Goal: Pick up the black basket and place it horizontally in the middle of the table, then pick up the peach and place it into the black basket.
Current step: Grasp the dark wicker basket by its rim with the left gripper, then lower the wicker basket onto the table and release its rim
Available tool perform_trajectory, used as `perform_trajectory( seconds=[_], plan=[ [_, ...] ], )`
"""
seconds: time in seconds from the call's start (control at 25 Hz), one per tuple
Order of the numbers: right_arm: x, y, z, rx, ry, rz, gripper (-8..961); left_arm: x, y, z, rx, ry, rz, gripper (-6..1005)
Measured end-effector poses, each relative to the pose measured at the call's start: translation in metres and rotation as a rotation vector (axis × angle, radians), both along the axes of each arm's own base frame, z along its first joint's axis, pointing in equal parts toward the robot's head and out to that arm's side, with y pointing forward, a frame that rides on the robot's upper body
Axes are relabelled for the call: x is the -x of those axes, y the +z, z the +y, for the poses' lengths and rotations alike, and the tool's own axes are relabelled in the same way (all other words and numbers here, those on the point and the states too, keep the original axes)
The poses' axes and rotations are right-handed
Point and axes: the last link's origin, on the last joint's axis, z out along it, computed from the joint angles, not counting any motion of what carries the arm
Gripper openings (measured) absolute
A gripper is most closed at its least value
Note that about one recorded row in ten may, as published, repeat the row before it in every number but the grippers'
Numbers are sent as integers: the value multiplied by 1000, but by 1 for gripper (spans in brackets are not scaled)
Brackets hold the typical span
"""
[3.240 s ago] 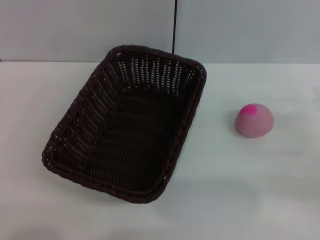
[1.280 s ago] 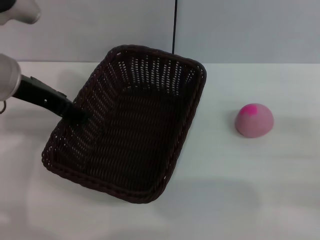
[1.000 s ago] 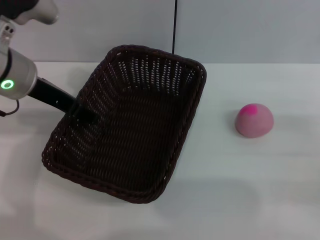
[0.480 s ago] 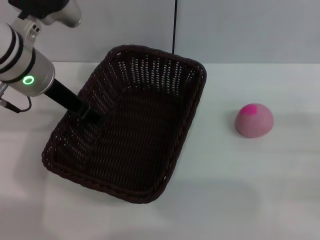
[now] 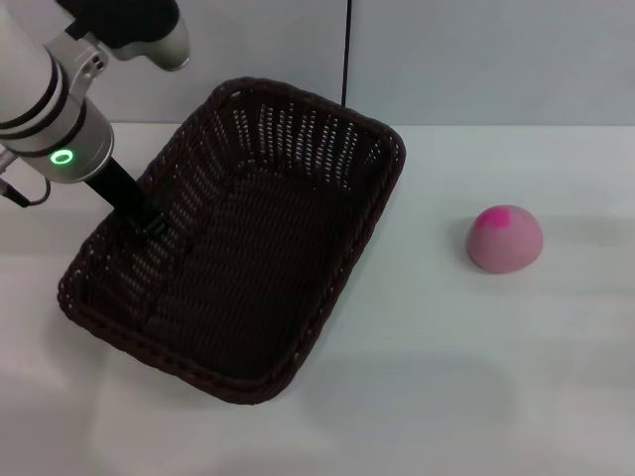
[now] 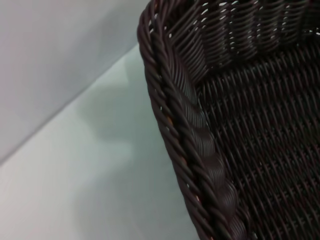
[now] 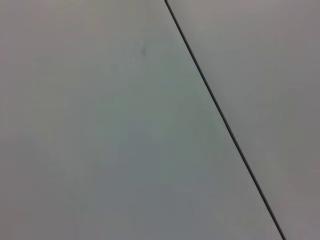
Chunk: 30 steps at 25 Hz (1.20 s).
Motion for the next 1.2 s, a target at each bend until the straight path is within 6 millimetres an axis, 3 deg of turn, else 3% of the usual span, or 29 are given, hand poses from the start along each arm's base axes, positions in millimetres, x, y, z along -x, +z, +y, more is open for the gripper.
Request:
perform_trajectory(
  seconds=[0.16, 0.4, 0.52, 0.6, 0.64, 0.72, 0.8, 0.88, 1.2],
  plan=[
    [0, 1, 1, -3, 1, -3, 658, -8, 6, 2, 25, -87, 52, 362],
    [1, 1, 1, -2, 4, -7, 657, -23, 11, 7, 182, -351, 144, 304],
    [1, 3, 1, -6, 9, -12, 657, -33, 8, 7, 305, -489, 201, 297],
    [1, 3, 2, -6, 9, -13, 657, -33, 8, 7, 305, -489, 201, 293],
    [1, 4, 2, -6, 9, -13, 657, -40, 2, 4, 424, -617, 254, 290],
    [1, 4, 1, -6, 9, -11, 657, -42, -1, 3, 472, -675, 279, 286],
    [1, 4, 1, -7, 8, -10, 657, -42, -1, 3, 472, -675, 279, 282],
    [1, 4, 2, -7, 9, -9, 657, -57, -9, 3, 556, -834, 256, 277],
    [3, 4, 3, -9, 17, -6, 657, -70, -18, -2, 615, -927, 207, 259]
  ],
)
